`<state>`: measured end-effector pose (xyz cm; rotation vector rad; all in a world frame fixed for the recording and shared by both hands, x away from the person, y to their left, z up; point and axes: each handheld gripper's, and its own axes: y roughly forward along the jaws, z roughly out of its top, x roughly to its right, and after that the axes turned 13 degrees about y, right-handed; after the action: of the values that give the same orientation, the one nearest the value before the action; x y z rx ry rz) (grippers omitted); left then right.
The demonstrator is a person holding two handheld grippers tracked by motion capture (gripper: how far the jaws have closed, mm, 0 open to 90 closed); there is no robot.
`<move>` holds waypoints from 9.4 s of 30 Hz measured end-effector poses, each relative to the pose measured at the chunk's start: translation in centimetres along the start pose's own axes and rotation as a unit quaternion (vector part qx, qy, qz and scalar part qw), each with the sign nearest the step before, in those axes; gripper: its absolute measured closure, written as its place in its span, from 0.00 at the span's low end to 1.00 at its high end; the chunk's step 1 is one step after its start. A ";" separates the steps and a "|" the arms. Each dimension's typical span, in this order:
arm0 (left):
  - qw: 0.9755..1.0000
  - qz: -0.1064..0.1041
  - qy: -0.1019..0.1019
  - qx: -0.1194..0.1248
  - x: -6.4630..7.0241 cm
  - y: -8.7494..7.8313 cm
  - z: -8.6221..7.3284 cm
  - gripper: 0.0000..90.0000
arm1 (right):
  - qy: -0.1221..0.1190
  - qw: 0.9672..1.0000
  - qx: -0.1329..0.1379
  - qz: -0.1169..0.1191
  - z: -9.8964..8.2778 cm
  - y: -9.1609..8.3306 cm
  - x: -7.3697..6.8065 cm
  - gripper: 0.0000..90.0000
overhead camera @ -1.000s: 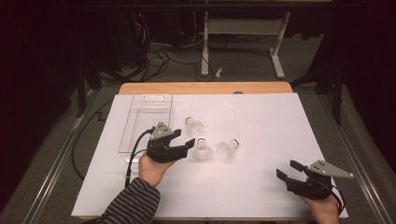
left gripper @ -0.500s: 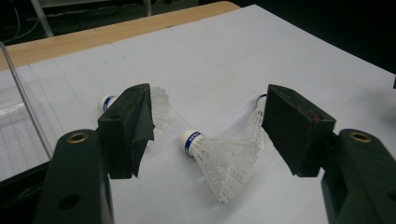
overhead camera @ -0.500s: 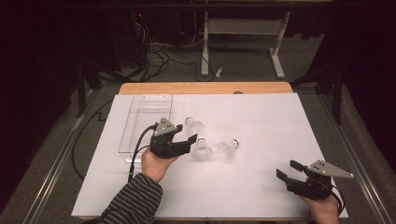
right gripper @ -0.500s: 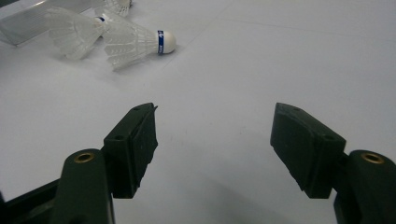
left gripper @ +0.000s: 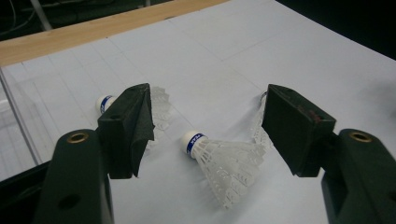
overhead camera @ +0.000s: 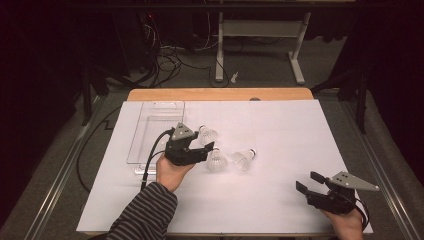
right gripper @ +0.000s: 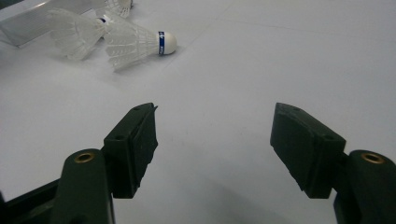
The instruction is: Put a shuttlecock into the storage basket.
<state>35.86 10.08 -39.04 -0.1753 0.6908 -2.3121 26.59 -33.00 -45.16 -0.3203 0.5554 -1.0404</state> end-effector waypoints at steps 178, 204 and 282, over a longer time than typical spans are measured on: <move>0.940 0.017 -0.036 -0.339 -7.4 8.6 4.0 1.00 | -0.010 1.000 -0.008 0.007 -0.1 0.1 -0.2 0.35; 0.954 -0.011 -0.029 -0.299 -6.8 7.0 4.7 1.00 | -0.009 1.000 -0.006 0.007 0.0 0.1 -0.2 0.35; 0.978 -0.021 -0.025 -0.205 -6.7 -0.1 4.0 1.00 | -0.008 1.000 -0.003 0.005 0.0 0.0 -0.2 0.35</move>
<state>42.02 12.83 -35.14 -0.4383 1.1409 -2.1708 26.52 -32.83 -45.14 -0.3294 0.5459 -1.0260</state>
